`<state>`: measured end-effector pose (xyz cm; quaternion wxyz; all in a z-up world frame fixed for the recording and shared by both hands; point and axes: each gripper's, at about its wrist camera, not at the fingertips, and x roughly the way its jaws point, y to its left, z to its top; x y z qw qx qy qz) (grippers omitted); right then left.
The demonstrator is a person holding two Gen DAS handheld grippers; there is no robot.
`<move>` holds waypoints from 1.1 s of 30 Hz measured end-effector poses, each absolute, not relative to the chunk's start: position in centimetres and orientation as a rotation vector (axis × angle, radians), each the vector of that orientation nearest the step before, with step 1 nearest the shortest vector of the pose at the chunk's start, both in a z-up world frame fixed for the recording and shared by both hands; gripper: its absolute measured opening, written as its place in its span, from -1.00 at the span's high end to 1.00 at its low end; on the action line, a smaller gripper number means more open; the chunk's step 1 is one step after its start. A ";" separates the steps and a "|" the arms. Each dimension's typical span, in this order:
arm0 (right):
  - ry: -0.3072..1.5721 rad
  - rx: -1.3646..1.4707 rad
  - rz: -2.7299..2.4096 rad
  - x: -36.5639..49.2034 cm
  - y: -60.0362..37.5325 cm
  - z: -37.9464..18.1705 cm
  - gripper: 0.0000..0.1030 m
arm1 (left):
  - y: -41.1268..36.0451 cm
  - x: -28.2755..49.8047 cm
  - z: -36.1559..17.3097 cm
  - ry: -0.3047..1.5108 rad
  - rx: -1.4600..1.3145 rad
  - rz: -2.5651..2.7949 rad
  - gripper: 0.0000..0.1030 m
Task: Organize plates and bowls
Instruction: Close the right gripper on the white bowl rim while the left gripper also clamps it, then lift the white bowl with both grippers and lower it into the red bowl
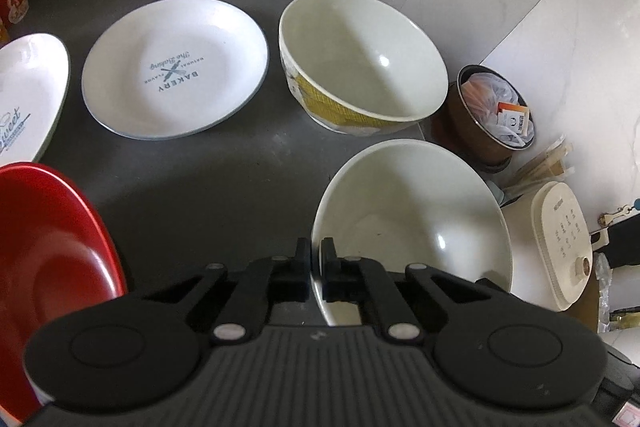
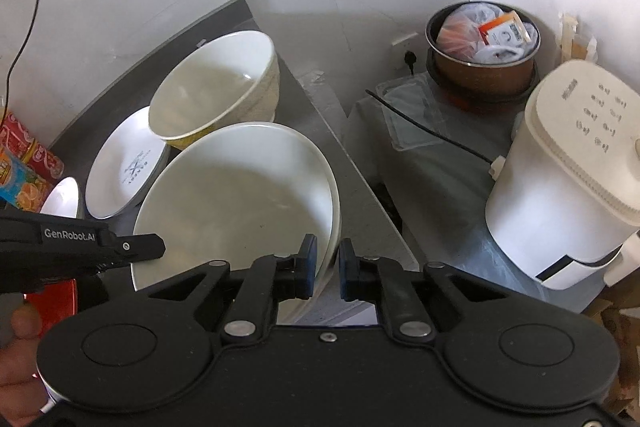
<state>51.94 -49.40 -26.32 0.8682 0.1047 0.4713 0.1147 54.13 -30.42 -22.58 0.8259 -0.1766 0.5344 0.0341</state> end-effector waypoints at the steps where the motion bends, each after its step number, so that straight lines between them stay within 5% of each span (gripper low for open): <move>1: 0.980 0.218 0.240 51.9 -49.3 -26.1 0.79 | -30.2 54.0 -22.3 1.129 -0.380 0.069 0.94; 33: 0.789 0.173 0.433 46.7 -36.5 -16.9 0.78 | -15.5 45.4 -13.1 0.931 -0.488 0.172 0.94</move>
